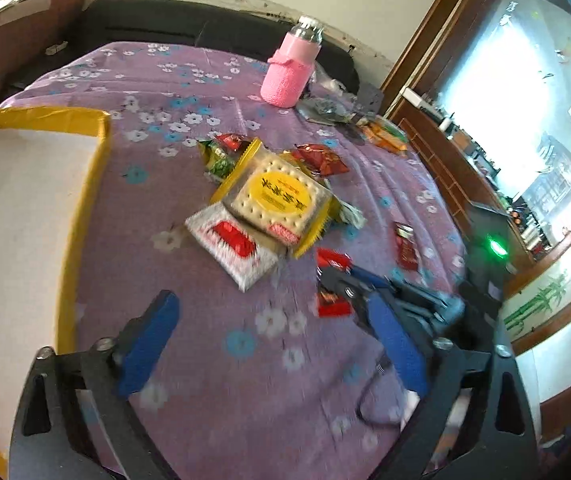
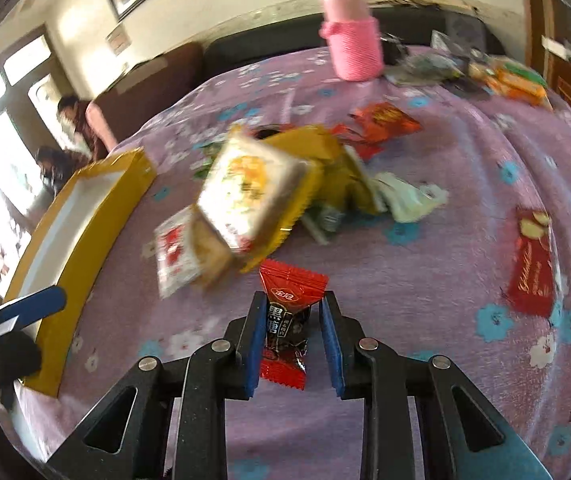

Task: Organize snacks
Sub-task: 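Grasp the red-wrapped candy with the right gripper, then grasp the white-red sachet with the left gripper while the right gripper holds the candy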

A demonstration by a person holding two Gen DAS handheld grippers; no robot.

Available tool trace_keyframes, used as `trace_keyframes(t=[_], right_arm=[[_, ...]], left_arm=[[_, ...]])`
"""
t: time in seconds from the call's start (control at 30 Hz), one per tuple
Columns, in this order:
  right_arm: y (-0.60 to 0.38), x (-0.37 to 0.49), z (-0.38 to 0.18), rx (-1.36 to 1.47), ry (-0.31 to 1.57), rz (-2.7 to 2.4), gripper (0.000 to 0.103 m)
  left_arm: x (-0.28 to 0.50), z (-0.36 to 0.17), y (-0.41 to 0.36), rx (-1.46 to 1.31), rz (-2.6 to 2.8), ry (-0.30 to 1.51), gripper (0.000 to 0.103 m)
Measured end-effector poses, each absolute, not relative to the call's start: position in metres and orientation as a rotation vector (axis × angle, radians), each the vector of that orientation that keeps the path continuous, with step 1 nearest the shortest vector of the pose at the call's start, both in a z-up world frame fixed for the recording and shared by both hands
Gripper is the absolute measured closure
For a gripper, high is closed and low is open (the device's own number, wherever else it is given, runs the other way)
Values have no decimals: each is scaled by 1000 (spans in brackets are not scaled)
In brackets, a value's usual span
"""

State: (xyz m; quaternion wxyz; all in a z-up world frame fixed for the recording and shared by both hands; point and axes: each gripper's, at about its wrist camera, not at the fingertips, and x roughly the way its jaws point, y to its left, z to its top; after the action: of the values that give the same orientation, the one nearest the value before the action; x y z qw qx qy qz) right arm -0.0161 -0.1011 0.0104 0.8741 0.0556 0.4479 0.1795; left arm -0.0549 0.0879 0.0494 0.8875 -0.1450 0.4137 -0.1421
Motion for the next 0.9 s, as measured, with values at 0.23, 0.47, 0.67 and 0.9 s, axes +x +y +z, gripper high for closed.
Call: trace_keyframes(t=[0.23,0.47,0.67,0.9], right_arm=[[-108,-15,11,163,927,379,75],[-108,-18,9,160,932,385,75],[-105,-20,9,158,930,399,76],[-108,-22,10,175,914,411,76]], left_arm=[[-5,22,82,-305,-224,941,50],[4,10,68,-140,-128,935,72],[-6,16,76,-129,-125,941,75],[-42,40,107,-254,-140,886,75]])
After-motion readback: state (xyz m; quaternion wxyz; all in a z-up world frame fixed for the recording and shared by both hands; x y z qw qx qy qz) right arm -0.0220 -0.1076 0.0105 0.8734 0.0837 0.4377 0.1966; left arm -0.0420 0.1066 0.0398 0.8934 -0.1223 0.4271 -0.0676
